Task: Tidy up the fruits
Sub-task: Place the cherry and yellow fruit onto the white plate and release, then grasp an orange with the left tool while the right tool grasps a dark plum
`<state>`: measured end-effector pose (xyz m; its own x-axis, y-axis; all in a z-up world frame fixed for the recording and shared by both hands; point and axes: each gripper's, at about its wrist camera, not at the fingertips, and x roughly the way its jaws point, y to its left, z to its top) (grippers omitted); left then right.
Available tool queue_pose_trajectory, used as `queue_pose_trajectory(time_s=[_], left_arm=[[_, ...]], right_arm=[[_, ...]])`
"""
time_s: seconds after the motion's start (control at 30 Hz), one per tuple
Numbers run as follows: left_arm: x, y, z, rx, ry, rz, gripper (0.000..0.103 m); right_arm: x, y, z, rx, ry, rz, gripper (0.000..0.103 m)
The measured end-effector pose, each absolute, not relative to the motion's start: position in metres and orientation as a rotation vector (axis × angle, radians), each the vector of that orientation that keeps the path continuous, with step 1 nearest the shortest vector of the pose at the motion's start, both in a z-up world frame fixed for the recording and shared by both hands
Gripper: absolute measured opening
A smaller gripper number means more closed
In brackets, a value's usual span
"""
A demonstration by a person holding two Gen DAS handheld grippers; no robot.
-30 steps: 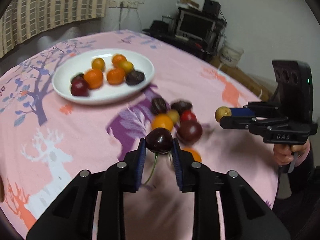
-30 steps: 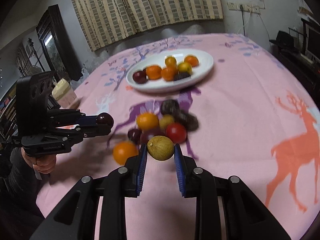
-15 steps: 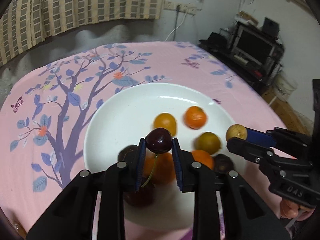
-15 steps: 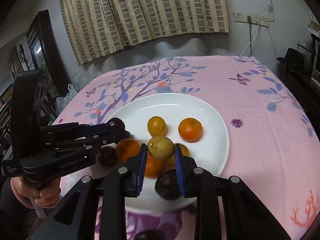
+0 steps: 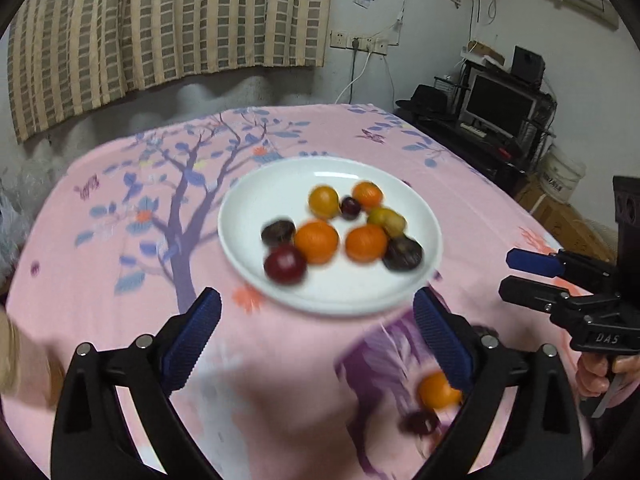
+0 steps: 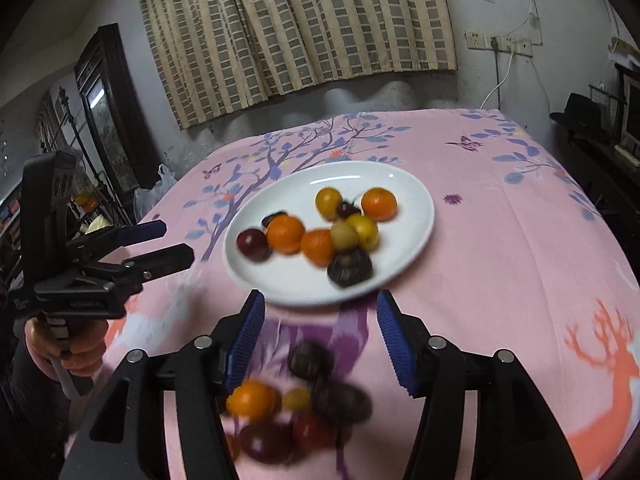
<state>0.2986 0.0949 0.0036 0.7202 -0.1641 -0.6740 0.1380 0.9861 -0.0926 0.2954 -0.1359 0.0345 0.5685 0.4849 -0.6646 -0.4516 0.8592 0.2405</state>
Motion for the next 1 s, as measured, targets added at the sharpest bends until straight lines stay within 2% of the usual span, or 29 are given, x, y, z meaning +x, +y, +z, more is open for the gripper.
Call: queue_pose_trajectory(time_s=[0.27,0.5,0.83,0.9,1.0], left_arm=[[0.232,0.112,-0.037,-0.172,0.806,-0.141,0.095],[0.216,0.116,-0.028,-0.188,0.766,-0.131,0.095],[0.21,0.116,-0.022,-0.185,0.75,-0.139,0.095],[0.21,0.115,-0.022,-0.18,0.749,-0.139,0.095],[0.21,0.114,-0.023,-0.176,0.757,-0.149,0.095]], right_arm=[[0.237,-0.132,0.001,0.1,0.895,0.532,0.059],[0.236,-0.119,-0.013,0.119,0.963,0.508,0.059],[0.244,-0.109,-0.02,0.121,1.003,0.486,0.047],[0.245,-0.11,-0.021,0.115,1.001,0.471,0.041],[0.243,-0.115,-0.02,0.143,0.998,0.478,0.039]])
